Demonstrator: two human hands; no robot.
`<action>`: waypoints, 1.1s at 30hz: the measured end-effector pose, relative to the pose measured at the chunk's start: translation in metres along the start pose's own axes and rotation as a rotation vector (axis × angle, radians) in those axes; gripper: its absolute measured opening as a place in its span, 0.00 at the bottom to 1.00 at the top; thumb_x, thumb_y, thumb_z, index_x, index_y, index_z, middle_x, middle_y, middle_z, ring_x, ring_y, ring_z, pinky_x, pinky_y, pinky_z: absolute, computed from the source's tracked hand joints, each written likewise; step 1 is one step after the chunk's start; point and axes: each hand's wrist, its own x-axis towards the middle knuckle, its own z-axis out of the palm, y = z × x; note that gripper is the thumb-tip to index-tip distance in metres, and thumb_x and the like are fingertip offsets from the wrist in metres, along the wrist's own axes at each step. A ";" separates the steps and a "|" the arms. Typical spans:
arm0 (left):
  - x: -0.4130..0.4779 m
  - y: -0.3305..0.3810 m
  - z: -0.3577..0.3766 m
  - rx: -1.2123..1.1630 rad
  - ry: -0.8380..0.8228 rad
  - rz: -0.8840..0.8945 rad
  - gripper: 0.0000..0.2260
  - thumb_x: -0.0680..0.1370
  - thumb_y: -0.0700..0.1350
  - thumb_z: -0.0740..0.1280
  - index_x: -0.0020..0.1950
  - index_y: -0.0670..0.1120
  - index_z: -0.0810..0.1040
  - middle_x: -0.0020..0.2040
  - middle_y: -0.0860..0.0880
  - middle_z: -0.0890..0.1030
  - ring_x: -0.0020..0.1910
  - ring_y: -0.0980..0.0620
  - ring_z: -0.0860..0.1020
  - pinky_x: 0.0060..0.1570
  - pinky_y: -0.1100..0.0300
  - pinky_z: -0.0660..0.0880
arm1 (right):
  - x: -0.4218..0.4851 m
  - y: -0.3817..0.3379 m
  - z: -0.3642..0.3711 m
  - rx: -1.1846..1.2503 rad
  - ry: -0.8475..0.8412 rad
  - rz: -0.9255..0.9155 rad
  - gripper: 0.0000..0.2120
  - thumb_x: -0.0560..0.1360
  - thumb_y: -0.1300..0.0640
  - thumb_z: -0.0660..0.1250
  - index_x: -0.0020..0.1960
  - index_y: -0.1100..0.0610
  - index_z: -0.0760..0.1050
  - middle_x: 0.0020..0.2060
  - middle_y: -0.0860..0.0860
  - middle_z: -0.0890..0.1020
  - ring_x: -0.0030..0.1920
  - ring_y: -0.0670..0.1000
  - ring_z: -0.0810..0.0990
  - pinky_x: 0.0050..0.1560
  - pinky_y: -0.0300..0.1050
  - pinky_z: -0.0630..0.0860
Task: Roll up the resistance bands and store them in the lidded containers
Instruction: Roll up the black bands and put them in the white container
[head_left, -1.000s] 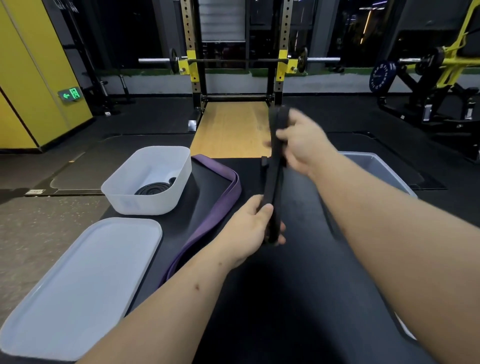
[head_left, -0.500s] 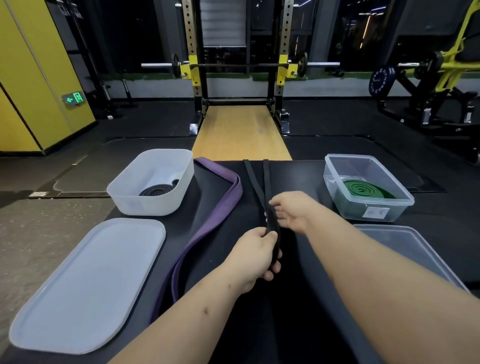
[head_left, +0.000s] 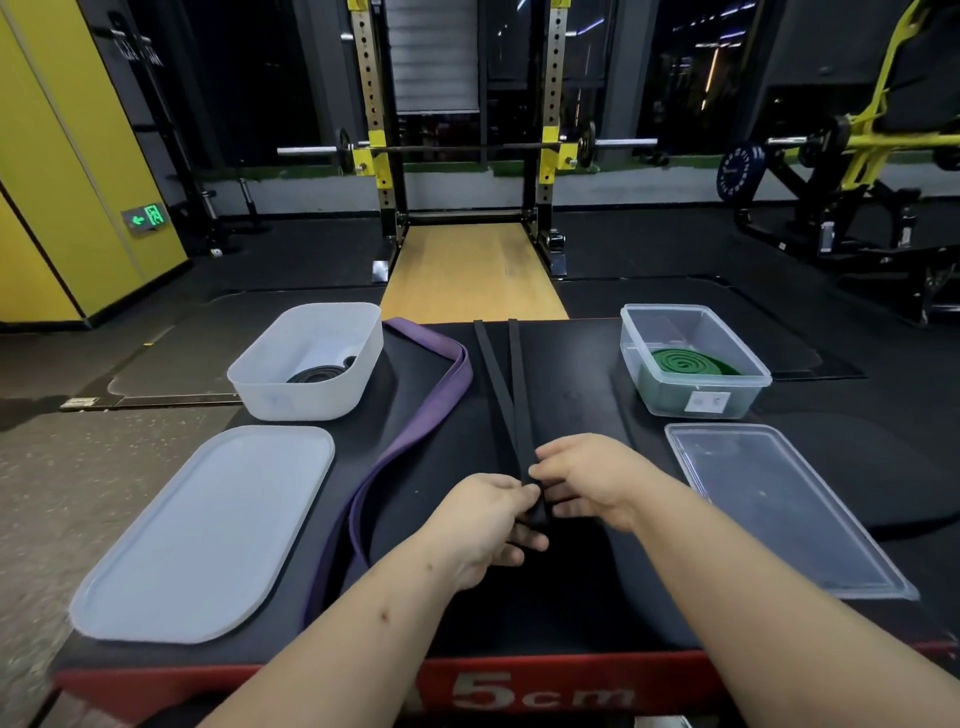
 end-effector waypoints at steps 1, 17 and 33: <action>-0.002 -0.001 0.000 0.025 0.006 0.002 0.08 0.84 0.44 0.65 0.51 0.41 0.79 0.42 0.45 0.79 0.30 0.51 0.80 0.25 0.61 0.68 | -0.004 0.003 0.002 -0.018 0.006 -0.005 0.18 0.79 0.63 0.71 0.67 0.57 0.74 0.42 0.53 0.83 0.39 0.49 0.82 0.36 0.43 0.78; -0.045 -0.028 0.006 0.519 0.125 0.103 0.15 0.80 0.55 0.68 0.64 0.51 0.73 0.28 0.47 0.81 0.21 0.54 0.74 0.25 0.64 0.68 | -0.062 0.054 0.020 -0.203 0.162 -0.158 0.17 0.79 0.58 0.70 0.67 0.49 0.75 0.34 0.56 0.85 0.23 0.53 0.72 0.26 0.45 0.71; -0.045 -0.043 -0.001 0.978 0.240 0.509 0.09 0.79 0.52 0.69 0.59 0.59 0.77 0.52 0.60 0.76 0.55 0.61 0.73 0.54 0.70 0.67 | -0.057 0.058 0.010 -0.391 0.093 -0.244 0.17 0.80 0.56 0.71 0.67 0.46 0.76 0.33 0.48 0.84 0.23 0.46 0.74 0.29 0.39 0.71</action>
